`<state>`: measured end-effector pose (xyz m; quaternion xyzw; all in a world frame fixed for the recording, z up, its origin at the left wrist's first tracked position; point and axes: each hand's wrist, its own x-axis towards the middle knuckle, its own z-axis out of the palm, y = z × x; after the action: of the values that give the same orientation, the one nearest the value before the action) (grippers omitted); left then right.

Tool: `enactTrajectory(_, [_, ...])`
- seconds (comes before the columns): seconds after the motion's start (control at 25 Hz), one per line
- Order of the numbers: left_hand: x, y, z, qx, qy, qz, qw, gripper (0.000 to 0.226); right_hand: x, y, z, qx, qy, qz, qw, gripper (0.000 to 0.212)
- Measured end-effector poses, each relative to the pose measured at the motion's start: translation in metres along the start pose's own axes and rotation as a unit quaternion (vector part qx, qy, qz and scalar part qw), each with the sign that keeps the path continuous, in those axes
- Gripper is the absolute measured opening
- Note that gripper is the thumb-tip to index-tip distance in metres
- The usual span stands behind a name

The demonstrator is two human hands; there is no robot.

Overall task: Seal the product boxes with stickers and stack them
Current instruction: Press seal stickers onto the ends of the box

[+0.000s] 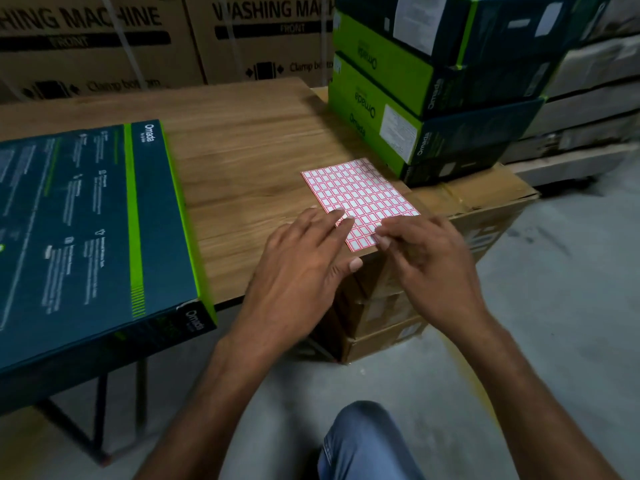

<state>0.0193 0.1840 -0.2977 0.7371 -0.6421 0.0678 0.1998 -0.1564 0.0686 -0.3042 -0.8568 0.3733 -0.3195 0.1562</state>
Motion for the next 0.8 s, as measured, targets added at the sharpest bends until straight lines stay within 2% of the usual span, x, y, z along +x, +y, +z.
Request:
enactTrajectory(0.16, [0.009, -0.004, 0.006, 0.047, -0.025, 0.006, 0.999, 0.068, 0.008, -0.002, 0.009, -0.024, -0.015, -0.010, 1.000, 0.020])
enactTrajectory(0.32, [-0.003, -0.018, -0.002, 0.016, 0.018, -0.008, 1.000, 0.055, 0.004, -0.010, 0.014, 0.052, -0.012, -0.021, 0.998, 0.020])
enactTrajectory(0.44, [-0.008, -0.022, -0.007, -0.008, 0.046, -0.020, 0.999, 0.045, 0.005, -0.006, 0.007, 0.098, 0.028, 0.007, 0.995, 0.026])
enactTrajectory(0.64, [0.008, -0.008, -0.004, -0.054, 0.078, -0.026, 0.995, 0.031, 0.011, 0.006, -0.010, 0.037, 0.039, 0.026, 0.998, 0.021])
enactTrajectory(0.8, [0.028, 0.006, 0.006, -0.053, 0.066, 0.010, 0.996, 0.040, 0.014, 0.013, -0.017, 0.024, 0.029, 0.031, 0.999, 0.019])
